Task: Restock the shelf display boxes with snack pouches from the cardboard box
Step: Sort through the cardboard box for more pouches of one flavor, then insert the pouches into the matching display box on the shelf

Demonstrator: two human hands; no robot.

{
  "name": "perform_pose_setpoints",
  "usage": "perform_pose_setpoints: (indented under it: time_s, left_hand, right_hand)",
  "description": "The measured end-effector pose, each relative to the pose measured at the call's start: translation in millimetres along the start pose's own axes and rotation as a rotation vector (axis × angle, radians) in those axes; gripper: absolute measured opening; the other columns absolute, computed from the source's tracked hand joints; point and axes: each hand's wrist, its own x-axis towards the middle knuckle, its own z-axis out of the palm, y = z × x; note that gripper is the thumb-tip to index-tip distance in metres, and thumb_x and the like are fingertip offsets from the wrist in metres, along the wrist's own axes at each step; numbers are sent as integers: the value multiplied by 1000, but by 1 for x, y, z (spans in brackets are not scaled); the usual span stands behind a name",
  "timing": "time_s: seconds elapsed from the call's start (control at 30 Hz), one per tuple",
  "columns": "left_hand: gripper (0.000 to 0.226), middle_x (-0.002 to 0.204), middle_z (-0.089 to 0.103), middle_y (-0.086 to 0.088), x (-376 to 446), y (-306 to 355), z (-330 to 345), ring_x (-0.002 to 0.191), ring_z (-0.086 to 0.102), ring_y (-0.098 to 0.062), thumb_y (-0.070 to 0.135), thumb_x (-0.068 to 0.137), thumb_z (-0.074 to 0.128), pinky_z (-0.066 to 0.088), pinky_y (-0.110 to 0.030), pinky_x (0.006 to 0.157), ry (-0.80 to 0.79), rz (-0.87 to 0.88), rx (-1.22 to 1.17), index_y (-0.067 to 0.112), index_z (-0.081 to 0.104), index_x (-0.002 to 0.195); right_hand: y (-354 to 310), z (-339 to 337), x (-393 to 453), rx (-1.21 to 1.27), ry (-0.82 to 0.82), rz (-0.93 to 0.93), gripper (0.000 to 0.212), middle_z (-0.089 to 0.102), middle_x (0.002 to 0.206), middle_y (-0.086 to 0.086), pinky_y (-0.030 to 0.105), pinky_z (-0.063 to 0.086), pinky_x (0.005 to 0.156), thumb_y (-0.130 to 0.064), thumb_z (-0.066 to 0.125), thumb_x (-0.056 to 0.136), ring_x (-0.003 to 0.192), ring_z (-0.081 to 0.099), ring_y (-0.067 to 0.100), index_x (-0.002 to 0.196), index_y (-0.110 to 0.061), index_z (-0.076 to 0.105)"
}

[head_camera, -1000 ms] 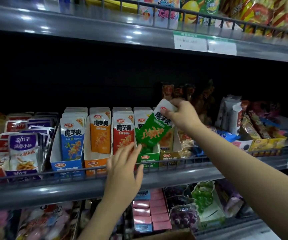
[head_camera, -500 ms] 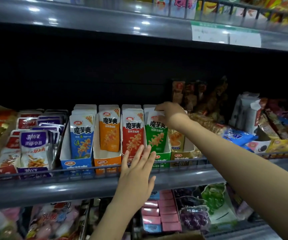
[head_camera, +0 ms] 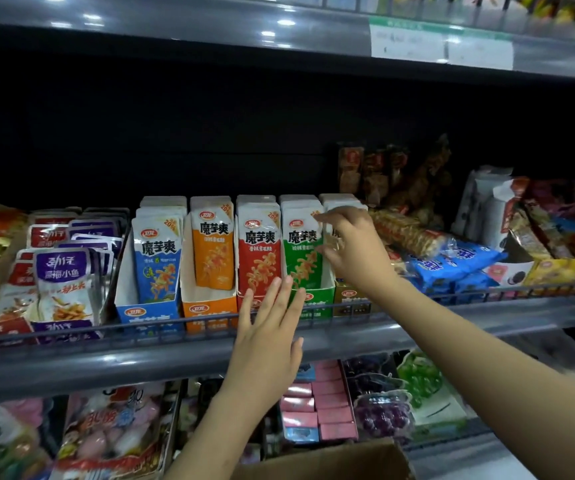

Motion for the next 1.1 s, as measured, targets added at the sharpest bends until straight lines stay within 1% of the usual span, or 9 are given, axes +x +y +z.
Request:
perform_pose_setpoints:
  time_s: [0.1,0.2,0.3,0.43,0.5,0.77,0.93,1.03,1.1]
  left_hand:
    - [70,156,-16,5,-13,13,-2,143,-20,-11,32,98,41,-19,-36,114,11,-10,-95,27,-5,150]
    - [65,152,-22,10,-36,34,-2,142,-22,-6,34,99,36,-18,-30,114,-5,-74,-191,29,-5,150]
    - [62,158,-7,9,-64,55,11,147,-5,-11,36,99,37,-3,-29,118,-83,-179,-327,31,4,151]
    - [58,158,17,2,-95,79,43,145,15,-16,32,97,44,16,-33,117,-199,-218,-429,27,20,150]
    - [54,154,27,0,-109,91,59,142,24,-18,30,97,45,23,-37,115,-220,-241,-482,24,29,147]
    - [46,142,42,0,-167,129,139,126,45,-16,28,98,45,39,-28,103,-434,-402,-582,20,37,143]
    - [44,142,44,-7,-185,127,184,118,52,-23,29,96,46,44,-35,98,-614,-438,-533,14,41,138]
    - [52,153,29,-8,-197,117,206,131,43,-25,30,97,46,30,-41,110,-720,-442,-509,15,32,145]
    - [57,160,9,-4,-201,111,218,145,15,-19,32,99,42,11,-42,117,-760,-422,-471,18,20,150]
  right_hand:
    - [-6,-10,-46,48,31,-17,41,59,111,12,31,40,90,-14,74,78,108,52,29,117,-8,63]
    - [-10,-16,-105,113,37,45,36,60,110,8,29,44,89,-18,70,81,105,53,23,115,-10,63]
    - [-12,-17,-167,141,18,147,36,63,107,4,23,40,91,-26,63,82,102,55,19,115,-12,64]
    - [-8,-10,-247,109,-118,346,42,65,107,5,35,48,86,-39,51,84,98,60,26,114,-12,64]
    - [-4,-6,-282,41,-206,452,43,65,109,8,38,48,86,-36,58,84,99,60,31,118,-10,61]
    - [15,9,-373,-46,-432,714,59,58,117,18,44,48,88,-43,46,88,105,56,38,125,1,53]
    - [20,18,-393,92,-516,887,52,52,123,6,36,47,78,-39,49,94,109,53,27,139,-17,35]
    - [21,20,-399,73,-504,862,53,53,119,2,35,48,74,-41,49,93,106,53,24,140,-22,33]
    - [21,22,-401,50,-506,844,55,52,118,1,35,48,74,-43,49,92,105,52,23,140,-22,32]
